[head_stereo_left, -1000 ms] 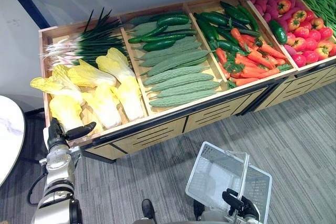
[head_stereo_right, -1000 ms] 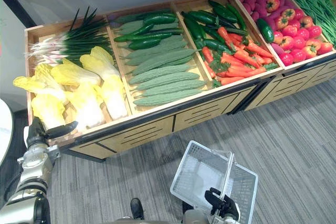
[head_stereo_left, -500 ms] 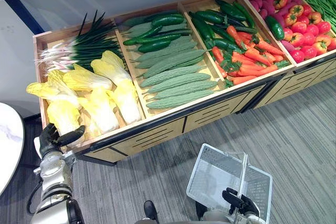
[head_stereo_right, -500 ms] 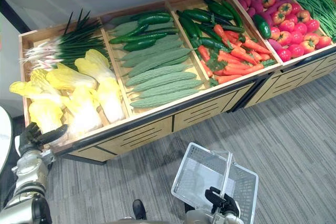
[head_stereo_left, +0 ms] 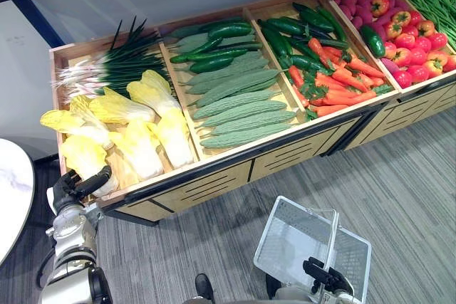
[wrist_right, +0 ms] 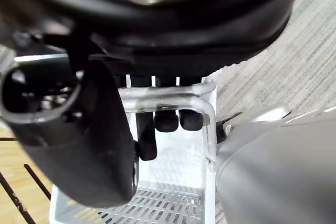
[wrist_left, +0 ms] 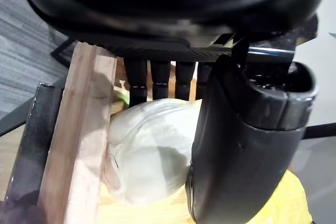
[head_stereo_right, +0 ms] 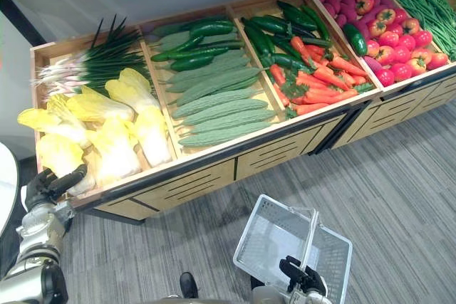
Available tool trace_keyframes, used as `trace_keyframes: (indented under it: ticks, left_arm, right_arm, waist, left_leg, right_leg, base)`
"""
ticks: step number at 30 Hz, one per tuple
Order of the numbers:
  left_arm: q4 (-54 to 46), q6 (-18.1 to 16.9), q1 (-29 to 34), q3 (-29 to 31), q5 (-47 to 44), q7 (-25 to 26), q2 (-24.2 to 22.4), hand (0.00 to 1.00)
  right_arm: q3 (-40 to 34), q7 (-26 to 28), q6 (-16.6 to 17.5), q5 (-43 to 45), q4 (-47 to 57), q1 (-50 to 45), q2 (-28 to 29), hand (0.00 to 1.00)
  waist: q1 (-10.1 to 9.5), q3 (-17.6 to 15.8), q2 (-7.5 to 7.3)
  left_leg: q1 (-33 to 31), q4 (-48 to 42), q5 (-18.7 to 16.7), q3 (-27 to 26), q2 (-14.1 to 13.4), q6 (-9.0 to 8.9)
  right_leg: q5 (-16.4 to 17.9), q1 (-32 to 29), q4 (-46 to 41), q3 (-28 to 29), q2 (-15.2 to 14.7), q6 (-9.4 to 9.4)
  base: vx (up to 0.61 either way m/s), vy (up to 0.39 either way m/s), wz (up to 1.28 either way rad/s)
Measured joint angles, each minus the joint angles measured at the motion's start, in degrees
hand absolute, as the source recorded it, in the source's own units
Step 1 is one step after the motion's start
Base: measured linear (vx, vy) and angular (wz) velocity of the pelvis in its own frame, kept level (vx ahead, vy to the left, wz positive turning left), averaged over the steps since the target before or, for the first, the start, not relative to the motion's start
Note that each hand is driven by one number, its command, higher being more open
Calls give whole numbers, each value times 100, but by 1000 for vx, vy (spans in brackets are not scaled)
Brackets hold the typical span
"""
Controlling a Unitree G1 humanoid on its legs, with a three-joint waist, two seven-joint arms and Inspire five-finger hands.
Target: Pick vegetable in the basket
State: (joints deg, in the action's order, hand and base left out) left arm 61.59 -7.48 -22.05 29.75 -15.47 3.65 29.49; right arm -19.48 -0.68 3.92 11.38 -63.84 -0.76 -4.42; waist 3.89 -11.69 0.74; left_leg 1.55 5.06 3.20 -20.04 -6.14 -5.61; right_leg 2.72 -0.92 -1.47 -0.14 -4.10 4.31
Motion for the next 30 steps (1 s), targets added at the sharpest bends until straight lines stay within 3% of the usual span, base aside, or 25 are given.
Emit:
trace_keyframes:
  ticks: [7, 11, 13, 18, 26, 30]
  left_arm:
    - [-944, 447, -34, -1002, -1020, 138, 56, 0]
    - [-2952, 508, 387, -1378, -1457, 147, 39, 0]
    - [-4101, 359, 647, -1371, -1667, 185, 35, 0]
    - [-5684, -133, 1019, -1374, -1881, 219, -80, 0]
    - [-7039, -498, 1425, -1534, -1904, 194, -82, 0]
    - [-7315, -501, 1470, -1824, -1878, -23, -76, 0]
  right_arm:
    - [-653, 12, -130, 506, 269, -137, -5, 0]
    - [-1603, 7, -308, 842, 639, -414, -89, 0]
    - [-2280, -45, -360, 1199, 794, -520, -172, 0]
    - [-3116, -382, -392, 1649, 1505, -502, -635, 0]
    - [-3536, -935, -201, 1799, 3096, -353, -1370, 0]
    - [-3570, -1073, -88, 1795, 3841, -446, -1566, 0]
  waist:
    - [-32, 20, -40]
    - [-20, 65, -119]
    - [-7, 130, -103]
    - [133, 462, 11]
    - [246, 695, 37]
    - [358, 893, 31]
  left_leg:
    - [-75, -1, 7, 216, 7, 13]
    - [-67, -2, 20, 316, 2, 30]
    - [-62, -1, 21, 322, 7, 31]
    - [-49, 0, 20, 313, -1, 31]
    - [-6, 34, 34, 173, -79, 48]
    - [11, 32, 62, 120, -84, 75]
  right_leg:
    - [2, 33, -14, -204, -17, 0]
    - [6, 36, -113, -280, -15, 1]
    - [6, 29, -147, -265, -13, 1]
    - [5, -11, -231, -196, -5, 2]
    - [6, -74, -248, 29, 88, 3]
    - [-12, -106, -295, 105, 99, 26]
  base:
    - [-28, 3, 15]
    - [2, 2, 8]
    - [1, 2, 2]
    - [-5, 2, -1]
    - [-74, -3, -12]
    - [-51, 2, -8]
